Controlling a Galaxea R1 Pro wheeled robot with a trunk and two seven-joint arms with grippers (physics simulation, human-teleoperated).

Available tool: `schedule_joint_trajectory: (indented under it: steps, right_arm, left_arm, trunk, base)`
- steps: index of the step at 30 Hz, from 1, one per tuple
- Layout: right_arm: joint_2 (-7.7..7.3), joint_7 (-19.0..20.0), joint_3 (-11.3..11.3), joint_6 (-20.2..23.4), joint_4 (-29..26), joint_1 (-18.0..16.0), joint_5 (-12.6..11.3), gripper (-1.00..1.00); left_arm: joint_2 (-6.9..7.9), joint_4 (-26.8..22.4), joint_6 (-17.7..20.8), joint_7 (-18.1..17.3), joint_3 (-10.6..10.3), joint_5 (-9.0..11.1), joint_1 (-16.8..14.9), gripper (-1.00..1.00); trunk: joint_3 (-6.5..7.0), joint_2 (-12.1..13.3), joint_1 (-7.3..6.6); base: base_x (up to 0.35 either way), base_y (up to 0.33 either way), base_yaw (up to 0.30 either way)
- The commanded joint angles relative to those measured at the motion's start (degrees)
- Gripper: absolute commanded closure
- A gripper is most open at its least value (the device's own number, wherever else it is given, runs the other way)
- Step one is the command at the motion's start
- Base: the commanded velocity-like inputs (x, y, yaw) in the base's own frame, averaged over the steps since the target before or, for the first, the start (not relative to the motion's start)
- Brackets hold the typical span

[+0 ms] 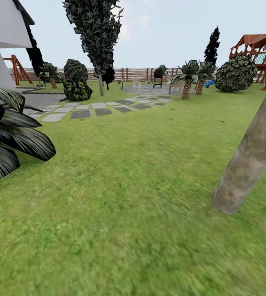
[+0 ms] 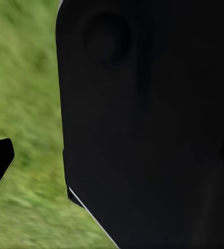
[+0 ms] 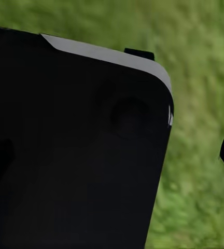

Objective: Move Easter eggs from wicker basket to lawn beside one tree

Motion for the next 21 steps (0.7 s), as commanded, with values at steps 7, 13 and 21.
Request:
schedule_joint_trajectory:
  steps: [7,13,21]
  right_arm:
    - [-0.01,0.0,0.1,-0.3,0.0,0.0,0.2,-1.0]
    - [0.03,0.0,0.1,-0.3,0.0,0.0,0.2,-1.0]
    - [0.0,0.0,0.1,-0.3,0.0,0.0,0.2,-1.0]
  left_arm:
    - [0.06,0.0,-0.1,0.0,0.0,0.1,0.0,-1.0]
    - [0.04,0.0,-0.1,0.0,0.0,0.0,0.0,-1.0]
    - [0.05,0.0,-0.1,0.0,0.0,0.0,0.0,-1.0]
  trunk:
    - [-0.05,0.0,0.03]
    - [-0.05,0.0,0.03]
    - [-0.05,0.0,0.03]
  base:
    - [0.339,0.0,0.0]
    - [0.339,0.0,0.0]
    - [0.339,0.0,0.0]
